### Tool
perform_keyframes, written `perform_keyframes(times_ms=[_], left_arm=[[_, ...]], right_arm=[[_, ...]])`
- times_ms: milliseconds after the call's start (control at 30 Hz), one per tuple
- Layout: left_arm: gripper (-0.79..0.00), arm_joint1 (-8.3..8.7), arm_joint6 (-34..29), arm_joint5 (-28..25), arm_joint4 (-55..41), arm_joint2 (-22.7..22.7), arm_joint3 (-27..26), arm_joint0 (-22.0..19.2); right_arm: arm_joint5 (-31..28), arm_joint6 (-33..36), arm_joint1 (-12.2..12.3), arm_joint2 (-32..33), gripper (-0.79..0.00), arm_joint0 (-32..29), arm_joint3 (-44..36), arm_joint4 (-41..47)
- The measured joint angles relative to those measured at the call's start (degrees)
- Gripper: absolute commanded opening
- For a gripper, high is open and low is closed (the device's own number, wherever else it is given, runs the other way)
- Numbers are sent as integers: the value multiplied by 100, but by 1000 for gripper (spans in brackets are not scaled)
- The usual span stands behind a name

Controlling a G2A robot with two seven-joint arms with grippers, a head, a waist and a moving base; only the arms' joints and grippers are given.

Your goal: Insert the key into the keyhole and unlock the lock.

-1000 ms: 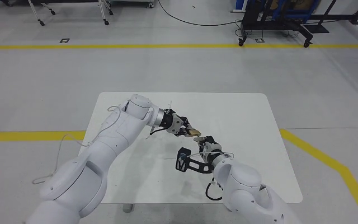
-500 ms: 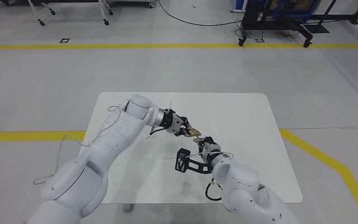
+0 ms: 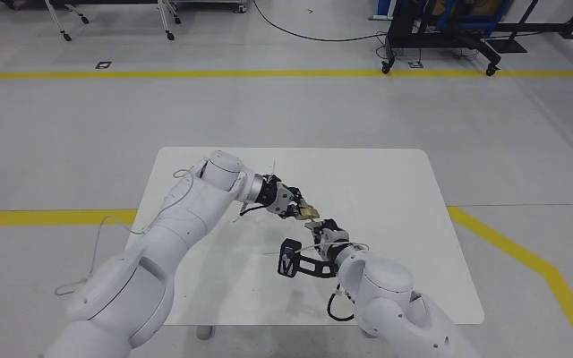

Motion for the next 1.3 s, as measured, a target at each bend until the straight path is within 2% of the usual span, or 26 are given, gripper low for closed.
perform_keyframes(times_ms=[900,933,967,1000,1133,1300], left_arm=[[-785,-46,-292,-87,242,-91,16,21],[-785,-48,-295,-89,245,-97,19,22],[-785,-49,-299,-91,245,-104,21,23],[-785,-52,-301,-97,244,-113,23,26],[-785,-55,-244,-181,170,-194,33,39],[-785,-42,-79,-362,91,-324,-4,74]], right_arm=[[-27,271,-167,-107,-785,200,302,-57],[-29,267,-172,-100,-699,203,307,-44],[-23,264,-175,-90,-394,204,308,-32],[-7,265,-180,-73,0,199,302,-18],[98,95,-183,36,0,104,127,142],[352,-416,-114,471,0,-307,-385,292]])
